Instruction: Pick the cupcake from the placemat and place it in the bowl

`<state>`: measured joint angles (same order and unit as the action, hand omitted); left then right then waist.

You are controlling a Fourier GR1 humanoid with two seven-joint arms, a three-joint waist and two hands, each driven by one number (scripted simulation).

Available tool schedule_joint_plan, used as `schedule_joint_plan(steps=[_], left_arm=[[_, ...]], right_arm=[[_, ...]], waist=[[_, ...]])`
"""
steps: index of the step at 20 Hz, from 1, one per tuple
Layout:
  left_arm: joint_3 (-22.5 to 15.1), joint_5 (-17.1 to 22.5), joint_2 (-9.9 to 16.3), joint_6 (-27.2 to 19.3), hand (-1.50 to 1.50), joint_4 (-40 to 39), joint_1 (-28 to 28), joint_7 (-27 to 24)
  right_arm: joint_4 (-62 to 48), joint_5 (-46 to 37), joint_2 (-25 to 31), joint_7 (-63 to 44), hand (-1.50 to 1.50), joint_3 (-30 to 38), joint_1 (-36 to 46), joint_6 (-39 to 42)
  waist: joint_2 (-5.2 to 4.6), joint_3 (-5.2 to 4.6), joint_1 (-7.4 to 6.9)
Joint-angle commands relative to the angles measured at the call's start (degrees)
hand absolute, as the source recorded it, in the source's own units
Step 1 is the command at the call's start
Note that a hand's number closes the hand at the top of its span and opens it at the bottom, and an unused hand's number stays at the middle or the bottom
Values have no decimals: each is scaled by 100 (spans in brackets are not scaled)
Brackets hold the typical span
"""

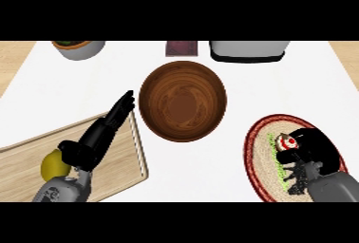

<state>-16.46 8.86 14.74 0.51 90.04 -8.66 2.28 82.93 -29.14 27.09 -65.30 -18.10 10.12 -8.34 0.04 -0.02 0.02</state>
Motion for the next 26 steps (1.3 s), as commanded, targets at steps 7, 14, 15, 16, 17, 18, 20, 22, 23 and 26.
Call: schedule_joint_plan(steps=[7, 14, 15, 16, 17, 18, 20, 22, 23, 26], left_arm=[[-48, -28, -92, 234, 0, 127, -111, 138], [-373, -218, -316, 265, 0, -50, -308, 92], [-389, -203, -368, 252, 0, -95, -430, 261], [-289, -119, -280, 334, 0, -145, -269, 115], [-214, -172, -396, 183, 0, -227, -498, 161], [-329, -204, -356, 228, 0, -79, -368, 209], [-209, -253, -341, 199, 0, -307, -426, 46], [-186, -193, -269, 293, 0, -278, -332, -1], [-150, -122, -251, 329, 0, -247, -394, 148], [-238, -216, -346, 205, 0, -182, -271, 148]], right_arm=[[242, -1080, -1245, -126, 150, -1542, 967, 651], [-603, -2014, -2663, -112, 150, -3222, 2789, 1279], [-677, -1934, -2672, -304, 150, -3290, 3096, 1280], [-759, -1987, -2680, -473, 150, -3365, 3370, 1234], [-683, -1966, -2685, -653, 150, -3410, 3630, 1124], [-701, -1948, -2690, -785, 150, -3402, 3872, 1019], [-557, -2054, -2696, -876, 150, -3517, 4164, 488], [-434, -2196, -2700, -1009, 150, -3356, 4587, 286], [-396, -2202, -2701, -968, 150, -3133, 4767, 100], [-361, -2291, -2703, -1100, 150, -2947, 4884, -431]], waist=[[-15, -16, -449], [-41, -31, -780], [-44, -24, -729], [-34, -24, -667], [-28, -20, -581], [-6, -16, -639], [-19, -14, -543], [3, -17, -576], [2, -12, -565], [9, -6, -500]])
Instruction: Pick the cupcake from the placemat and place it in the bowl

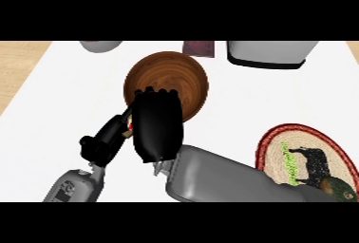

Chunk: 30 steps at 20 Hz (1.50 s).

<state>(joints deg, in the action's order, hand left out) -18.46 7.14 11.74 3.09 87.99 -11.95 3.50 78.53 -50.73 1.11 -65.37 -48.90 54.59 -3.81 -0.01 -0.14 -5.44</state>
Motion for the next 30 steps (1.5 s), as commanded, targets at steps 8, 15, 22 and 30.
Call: schedule_joint_plan(steps=[8, 15, 22, 30], left_arm=[[183, -95, 34, -103, 0, 5, -26, 16], [354, 80, 104, 53, 0, 110, 155, -45], [302, -48, 111, 31, 0, 295, 334, 1], [406, -142, 46, -54, 0, 386, 245, 163]], right_arm=[[-766, -130, -106, -1324, 150, 314, 892, -1044], [-2070, -925, -107, -799, 150, 621, 1044, -1277], [-2916, -269, -107, 242, 150, 1471, 621, -1040], [-3419, 1069, -110, 1918, -150, 2473, 394, -1321]], waist=[[-12, 4, 231], [-21, 8, 366], [-47, 13, 370], [-42, 17, 394]])
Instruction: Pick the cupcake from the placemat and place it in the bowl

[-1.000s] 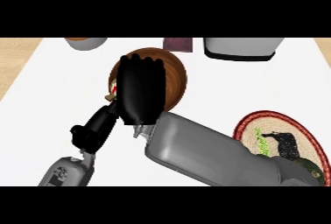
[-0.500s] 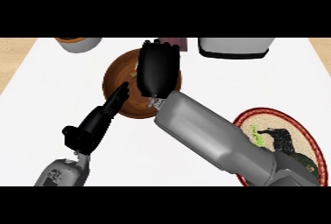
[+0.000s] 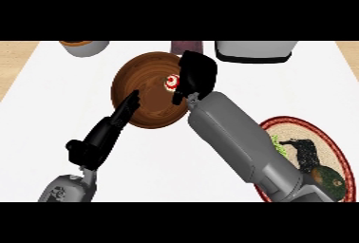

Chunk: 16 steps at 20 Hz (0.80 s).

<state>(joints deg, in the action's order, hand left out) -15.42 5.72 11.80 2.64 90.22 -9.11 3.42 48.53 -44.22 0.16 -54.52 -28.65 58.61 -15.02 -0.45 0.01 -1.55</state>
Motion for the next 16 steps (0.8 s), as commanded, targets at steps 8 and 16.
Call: schedule_joint_plan(steps=[8, 16], left_arm=[[246, 65, 47, 220, 0, 39, -94, 164], [186, -110, -127, 80, 0, -60, 282, -148]], right_arm=[[-266, 286, -16, 888, -150, 614, 228, -1606], [949, 340, 481, 803, -150, 1369, -723, -2446]], waist=[[30, 0, 70], [72, 2, 226]])
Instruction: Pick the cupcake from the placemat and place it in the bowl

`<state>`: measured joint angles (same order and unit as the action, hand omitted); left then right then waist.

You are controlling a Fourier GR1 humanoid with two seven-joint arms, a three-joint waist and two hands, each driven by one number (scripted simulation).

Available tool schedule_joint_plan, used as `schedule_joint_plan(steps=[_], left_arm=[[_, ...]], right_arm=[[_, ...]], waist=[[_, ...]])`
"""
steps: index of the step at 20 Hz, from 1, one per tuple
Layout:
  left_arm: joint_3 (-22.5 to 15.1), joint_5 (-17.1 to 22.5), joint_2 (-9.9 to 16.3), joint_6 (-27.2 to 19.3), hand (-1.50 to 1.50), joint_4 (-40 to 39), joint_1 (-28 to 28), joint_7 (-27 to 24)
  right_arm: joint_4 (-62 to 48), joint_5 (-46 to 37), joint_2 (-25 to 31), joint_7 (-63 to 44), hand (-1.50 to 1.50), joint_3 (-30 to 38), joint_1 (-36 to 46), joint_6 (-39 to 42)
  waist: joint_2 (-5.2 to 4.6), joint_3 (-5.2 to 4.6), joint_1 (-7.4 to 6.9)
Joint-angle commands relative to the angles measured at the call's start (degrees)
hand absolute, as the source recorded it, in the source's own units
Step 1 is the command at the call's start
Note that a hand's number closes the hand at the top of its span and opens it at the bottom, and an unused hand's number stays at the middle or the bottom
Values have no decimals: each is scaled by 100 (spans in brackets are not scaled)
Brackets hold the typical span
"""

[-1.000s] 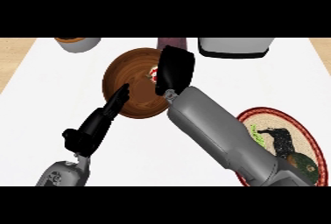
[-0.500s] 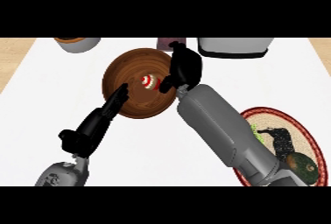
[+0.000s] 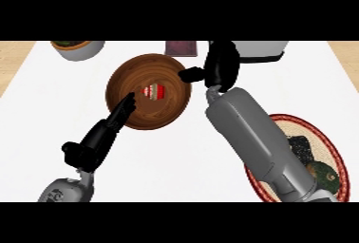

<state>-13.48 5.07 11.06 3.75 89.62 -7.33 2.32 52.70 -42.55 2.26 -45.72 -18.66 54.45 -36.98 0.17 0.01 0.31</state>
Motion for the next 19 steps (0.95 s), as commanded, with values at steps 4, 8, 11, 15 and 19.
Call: schedule_joint_plan(steps=[4, 8, 11, 15, 19], left_arm=[[55, -147, 5, -5, 0, -132, 188, -206], [174, -79, 22, 73, 0, -84, -82, -40], [180, 26, -52, 136, 0, -134, -86, 69], [97, -170, -118, 32, 0, 58, 71, -8], [228, -65, -60, 265, 0, 142, 203, -23]], right_arm=[[1713, 129, 539, -164, -150, 381, -1403, -317], [2984, 301, 1083, 93, -150, 569, -2491, -247], [3723, 1044, 1464, 854, -150, 861, -3461, -278], [4603, 2053, 2115, 1364, -150, 1441, -4325, 253], [4969, 2653, 2109, 2210, -150, 1768, -5168, 482]], waist=[[30, -1, 135], [24, -1, 144], [7, 3, 133], [0, 3, 90], [-10, 2, 12]])
